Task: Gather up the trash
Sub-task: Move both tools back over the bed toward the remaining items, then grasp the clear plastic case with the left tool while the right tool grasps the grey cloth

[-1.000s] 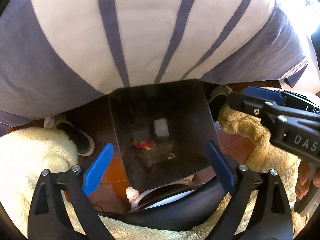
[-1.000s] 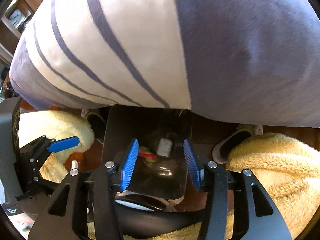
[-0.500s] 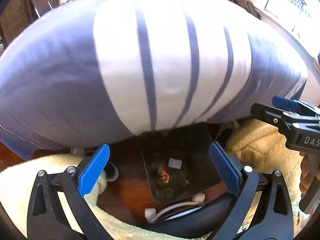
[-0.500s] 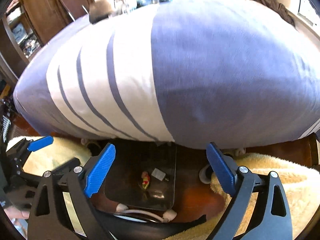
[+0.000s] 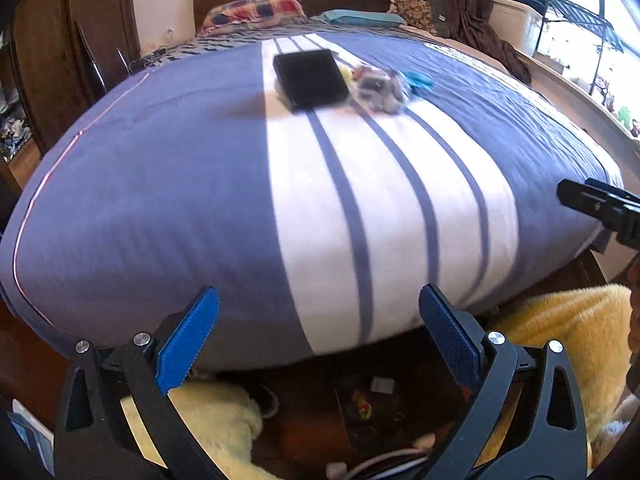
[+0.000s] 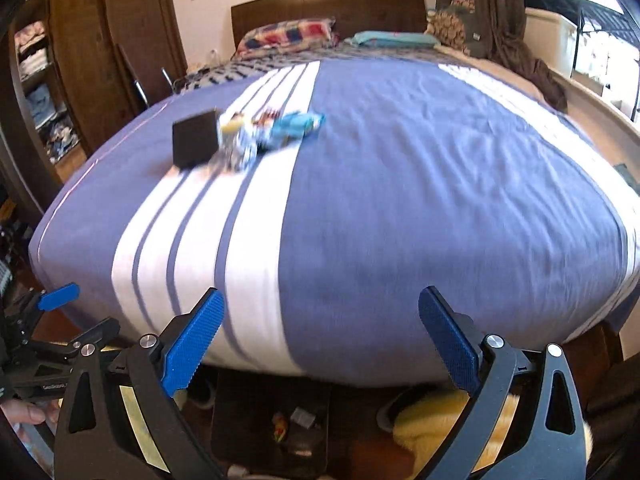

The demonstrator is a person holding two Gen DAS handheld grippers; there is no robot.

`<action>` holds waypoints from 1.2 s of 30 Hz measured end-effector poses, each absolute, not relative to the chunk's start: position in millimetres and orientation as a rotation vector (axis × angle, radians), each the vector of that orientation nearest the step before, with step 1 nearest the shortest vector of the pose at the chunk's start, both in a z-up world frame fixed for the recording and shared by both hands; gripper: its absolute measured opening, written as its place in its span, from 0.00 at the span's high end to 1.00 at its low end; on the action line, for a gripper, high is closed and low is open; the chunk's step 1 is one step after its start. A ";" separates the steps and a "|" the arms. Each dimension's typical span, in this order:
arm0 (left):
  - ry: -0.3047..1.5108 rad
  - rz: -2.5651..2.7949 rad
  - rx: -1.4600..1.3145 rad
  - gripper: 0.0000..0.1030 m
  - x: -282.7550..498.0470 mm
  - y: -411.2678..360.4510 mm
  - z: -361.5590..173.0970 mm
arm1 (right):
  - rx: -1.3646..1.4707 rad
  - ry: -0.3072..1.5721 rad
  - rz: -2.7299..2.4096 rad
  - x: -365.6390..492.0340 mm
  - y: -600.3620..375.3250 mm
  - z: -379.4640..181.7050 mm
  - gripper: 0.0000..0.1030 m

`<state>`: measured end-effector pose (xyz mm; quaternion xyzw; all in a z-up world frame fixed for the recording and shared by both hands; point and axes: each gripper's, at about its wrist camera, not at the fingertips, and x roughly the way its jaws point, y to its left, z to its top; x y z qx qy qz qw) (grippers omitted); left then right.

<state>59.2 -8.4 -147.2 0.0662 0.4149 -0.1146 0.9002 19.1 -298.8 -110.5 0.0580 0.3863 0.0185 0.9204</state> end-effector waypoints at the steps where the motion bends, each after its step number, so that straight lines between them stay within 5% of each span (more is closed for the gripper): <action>1: 0.856 -0.231 0.137 0.08 64.9 -6.8 -145.8 | 0.117 0.789 0.036 26.1 -299.0 -108.7 0.05; 15: 0.854 -0.178 0.136 0.08 151.3 -5.5 -138.5 | 0.109 0.790 0.152 130.1 -259.3 -114.8 0.08; 30: 0.829 -0.191 0.128 0.08 202.8 -18.1 -127.9 | 0.077 0.802 0.255 184.4 -231.4 -124.7 0.73; 36: 0.816 -0.227 0.133 0.08 208.0 -33.5 -124.7 | 0.063 0.773 0.239 173.3 -238.9 -117.2 0.75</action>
